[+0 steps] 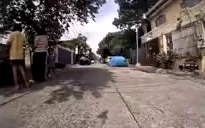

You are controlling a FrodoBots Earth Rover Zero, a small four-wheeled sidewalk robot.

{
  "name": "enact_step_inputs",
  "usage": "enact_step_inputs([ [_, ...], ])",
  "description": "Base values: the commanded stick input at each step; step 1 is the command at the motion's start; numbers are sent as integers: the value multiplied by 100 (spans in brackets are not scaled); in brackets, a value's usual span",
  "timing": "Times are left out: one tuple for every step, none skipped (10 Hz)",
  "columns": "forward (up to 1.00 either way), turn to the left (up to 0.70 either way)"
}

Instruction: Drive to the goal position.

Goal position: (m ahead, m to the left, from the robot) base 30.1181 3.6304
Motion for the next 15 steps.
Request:
enact_step_inputs([
  [70,0],
  [70,0],
  [70,0],
  [70,0],
  [70,0],
  [70,0],
  [70,0],
  [70,0],
  [70,0],
  [70,0],
  [70,0],
  [70,0],
  [70,0],
  [70,0],
  [70,0],
])
